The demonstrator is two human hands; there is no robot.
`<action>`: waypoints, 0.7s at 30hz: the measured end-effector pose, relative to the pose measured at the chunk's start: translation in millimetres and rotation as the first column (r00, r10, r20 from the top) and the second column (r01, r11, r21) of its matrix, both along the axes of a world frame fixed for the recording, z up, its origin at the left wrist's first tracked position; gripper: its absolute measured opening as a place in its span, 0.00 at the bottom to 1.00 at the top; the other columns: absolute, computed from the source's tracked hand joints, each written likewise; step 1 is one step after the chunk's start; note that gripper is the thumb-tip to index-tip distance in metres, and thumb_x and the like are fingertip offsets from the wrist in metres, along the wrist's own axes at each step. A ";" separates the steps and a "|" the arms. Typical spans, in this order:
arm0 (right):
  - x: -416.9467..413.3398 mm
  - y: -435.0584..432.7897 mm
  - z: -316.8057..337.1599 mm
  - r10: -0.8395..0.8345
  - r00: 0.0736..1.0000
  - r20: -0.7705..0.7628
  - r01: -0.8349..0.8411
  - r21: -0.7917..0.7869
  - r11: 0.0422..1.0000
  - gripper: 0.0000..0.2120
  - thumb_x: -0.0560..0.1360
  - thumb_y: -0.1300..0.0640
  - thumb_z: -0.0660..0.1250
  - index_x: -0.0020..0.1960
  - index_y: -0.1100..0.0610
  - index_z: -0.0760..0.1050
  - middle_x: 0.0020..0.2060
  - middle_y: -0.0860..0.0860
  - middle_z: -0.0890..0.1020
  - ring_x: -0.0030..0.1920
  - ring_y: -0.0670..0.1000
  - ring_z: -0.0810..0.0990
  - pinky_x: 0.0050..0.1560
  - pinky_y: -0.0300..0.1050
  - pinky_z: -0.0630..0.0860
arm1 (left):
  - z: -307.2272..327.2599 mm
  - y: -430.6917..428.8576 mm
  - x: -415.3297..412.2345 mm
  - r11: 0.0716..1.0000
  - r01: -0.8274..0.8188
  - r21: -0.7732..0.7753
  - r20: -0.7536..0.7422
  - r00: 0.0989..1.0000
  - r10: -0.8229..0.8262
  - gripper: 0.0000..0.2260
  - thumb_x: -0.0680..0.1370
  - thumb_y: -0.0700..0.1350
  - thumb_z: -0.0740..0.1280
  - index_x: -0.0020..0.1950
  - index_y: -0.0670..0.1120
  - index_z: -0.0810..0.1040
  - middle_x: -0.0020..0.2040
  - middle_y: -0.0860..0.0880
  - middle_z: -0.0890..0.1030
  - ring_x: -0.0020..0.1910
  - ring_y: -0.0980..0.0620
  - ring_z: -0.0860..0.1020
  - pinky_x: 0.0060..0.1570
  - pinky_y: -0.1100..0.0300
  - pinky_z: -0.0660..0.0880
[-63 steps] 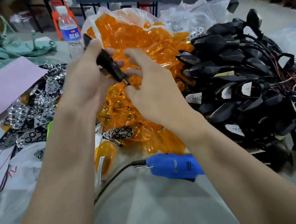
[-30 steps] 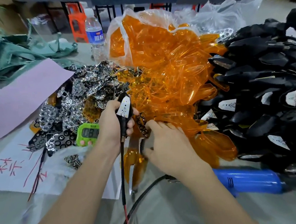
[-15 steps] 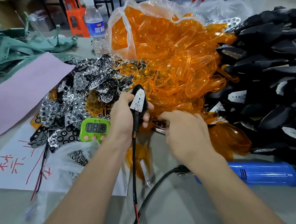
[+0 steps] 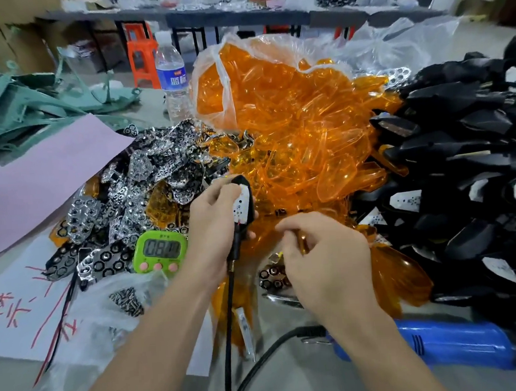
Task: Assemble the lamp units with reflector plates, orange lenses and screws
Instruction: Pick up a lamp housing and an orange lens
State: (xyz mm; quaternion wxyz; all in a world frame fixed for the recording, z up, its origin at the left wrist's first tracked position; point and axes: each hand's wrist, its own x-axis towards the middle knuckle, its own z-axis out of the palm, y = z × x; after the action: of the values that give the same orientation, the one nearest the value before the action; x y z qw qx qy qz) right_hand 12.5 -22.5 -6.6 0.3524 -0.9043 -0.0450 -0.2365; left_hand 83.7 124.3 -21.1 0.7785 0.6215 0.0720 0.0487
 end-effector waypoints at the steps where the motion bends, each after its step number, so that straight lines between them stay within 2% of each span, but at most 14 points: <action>1: 0.7 -2.2 1.3 -0.031 0.997 0.077 0.029 0.030 0.999 0.10 0.77 0.52 0.64 0.52 0.45 0.84 0.45 0.35 0.82 0.45 0.40 0.78 0.46 0.42 0.81 | 0.0 1.1 -0.9 0.994 -0.015 0.106 0.027 1.000 0.012 0.10 0.82 0.45 0.64 0.56 0.53 0.85 0.44 0.45 0.86 0.37 0.48 0.83 0.27 0.55 0.77; 3: 7.4 -11.3 0.8 -0.061 0.995 0.085 0.062 -0.012 0.998 0.13 0.76 0.56 0.68 0.57 0.45 0.82 0.51 0.36 0.80 0.55 0.43 0.76 0.54 0.45 0.80 | -0.4 6.9 -2.8 0.902 -0.077 0.424 0.100 0.994 0.037 0.11 0.82 0.47 0.64 0.56 0.56 0.86 0.43 0.52 0.87 0.40 0.46 0.84 0.32 0.50 0.80; 5: 17.5 -23.3 0.0 -0.113 0.991 -0.073 0.103 -0.126 0.987 0.23 0.75 0.56 0.72 0.69 0.44 0.76 0.65 0.42 0.77 0.68 0.46 0.69 0.68 0.48 0.72 | 0.6 15.6 -6.4 0.674 -0.169 0.719 0.175 0.983 0.059 0.13 0.81 0.50 0.64 0.60 0.59 0.85 0.45 0.58 0.87 0.38 0.52 0.83 0.33 0.57 0.77; 6: 21.6 -29.1 0.2 -0.141 0.979 -0.147 0.107 -0.222 0.969 0.29 0.76 0.54 0.73 0.75 0.43 0.69 0.71 0.45 0.72 0.71 0.49 0.67 0.70 0.50 0.69 | 2.9 19.5 -9.3 0.535 -0.223 0.815 0.211 0.974 0.085 0.13 0.81 0.50 0.65 0.63 0.59 0.84 0.47 0.58 0.87 0.36 0.56 0.82 0.34 0.58 0.77; 7: 25.1 -33.9 0.2 -0.154 0.966 -0.206 0.081 -0.325 0.942 0.35 0.76 0.52 0.73 0.78 0.42 0.61 0.74 0.46 0.68 0.73 0.52 0.66 0.70 0.53 0.70 | 5.0 22.3 -12.0 0.398 -0.276 0.875 0.249 0.961 0.119 0.15 0.80 0.47 0.67 0.66 0.59 0.82 0.50 0.56 0.87 0.38 0.56 0.82 0.38 0.58 0.79; 8: 27.9 -37.9 0.0 -0.146 0.955 -0.257 0.032 -0.398 0.917 0.39 0.76 0.51 0.73 0.80 0.41 0.55 0.73 0.47 0.68 0.71 0.54 0.69 0.67 0.55 0.73 | 6.5 22.9 -14.1 0.281 -0.321 0.904 0.290 0.946 0.148 0.19 0.79 0.43 0.69 0.68 0.57 0.81 0.53 0.53 0.86 0.45 0.54 0.83 0.46 0.55 0.81; 10: 31.2 -44.3 -2.8 -0.108 0.941 -0.321 -0.033 -0.405 0.914 0.41 0.77 0.51 0.72 0.80 0.38 0.52 0.62 0.47 0.75 0.61 0.54 0.75 0.55 0.53 0.75 | 8.3 17.7 -17.0 0.164 -0.394 0.904 0.379 0.918 0.119 0.25 0.76 0.35 0.72 0.71 0.51 0.79 0.62 0.48 0.84 0.62 0.47 0.79 0.64 0.51 0.75; 12: 32.1 -49.6 -7.2 -0.061 0.956 -0.286 -0.038 -0.330 0.943 0.35 0.77 0.52 0.71 0.78 0.35 0.58 0.53 0.45 0.80 0.50 0.51 0.78 0.48 0.50 0.73 | 10.2 3.6 -22.3 0.166 -0.410 0.897 0.423 0.904 -0.054 0.24 0.74 0.34 0.72 0.70 0.48 0.79 0.65 0.49 0.82 0.69 0.50 0.75 0.72 0.59 0.64; 15: 31.3 -55.0 -9.1 -0.052 0.981 -0.188 0.032 -0.108 0.994 0.19 0.78 0.53 0.71 0.66 0.36 0.76 0.48 0.41 0.84 0.43 0.46 0.80 0.48 0.43 0.78 | 9.7 -20.0 -34.5 0.284 -0.292 0.913 0.371 0.883 -0.288 0.23 0.75 0.36 0.71 0.69 0.51 0.80 0.65 0.57 0.81 0.69 0.59 0.70 0.69 0.78 0.50; 17: 28.6 -57.0 -6.2 -0.033 0.992 -0.119 0.046 0.106 0.993 0.15 0.78 0.53 0.71 0.62 0.39 0.80 0.49 0.36 0.83 0.49 0.40 0.80 0.52 0.34 0.76 | 7.5 -28.5 -41.3 0.383 -0.258 0.887 0.391 0.860 -0.329 0.22 0.74 0.37 0.71 0.68 0.51 0.81 0.62 0.58 0.81 0.67 0.59 0.72 0.69 0.79 0.54; 18: 27.6 -57.8 -4.1 -0.004 0.995 -0.104 0.032 0.270 0.962 0.13 0.78 0.53 0.71 0.60 0.40 0.80 0.49 0.35 0.84 0.52 0.39 0.81 0.54 0.34 0.77 | 7.4 -30.5 -43.3 0.456 -0.244 0.856 0.408 0.861 -0.304 0.22 0.75 0.39 0.71 0.68 0.53 0.81 0.61 0.61 0.81 0.65 0.61 0.73 0.69 0.77 0.60; 20: 25.9 -53.6 1.6 0.114 0.984 -0.139 0.000 0.635 0.773 0.08 0.78 0.52 0.70 0.55 0.43 0.79 0.47 0.42 0.86 0.49 0.44 0.85 0.52 0.45 0.82 | 12.0 -32.0 -47.0 0.644 -0.137 0.753 0.382 0.887 -0.258 0.24 0.76 0.48 0.69 0.72 0.61 0.76 0.62 0.66 0.79 0.64 0.66 0.75 0.64 0.73 0.70; 21: 24.8 -49.2 3.3 0.178 0.971 -0.159 -0.006 0.729 0.684 0.05 0.78 0.52 0.69 0.54 0.46 0.79 0.46 0.46 0.87 0.48 0.47 0.86 0.50 0.49 0.82 | 13.8 -32.3 -48.5 0.707 -0.056 0.705 0.357 0.889 -0.286 0.27 0.76 0.51 0.69 0.75 0.64 0.72 0.65 0.66 0.78 0.65 0.66 0.75 0.62 0.72 0.72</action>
State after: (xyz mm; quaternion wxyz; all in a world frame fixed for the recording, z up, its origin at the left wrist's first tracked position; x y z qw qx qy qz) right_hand 37.3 -71.7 -3.3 0.6945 -0.7085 0.0450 -0.1170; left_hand 35.2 92.0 -7.3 0.4822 0.8440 -0.1703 0.1614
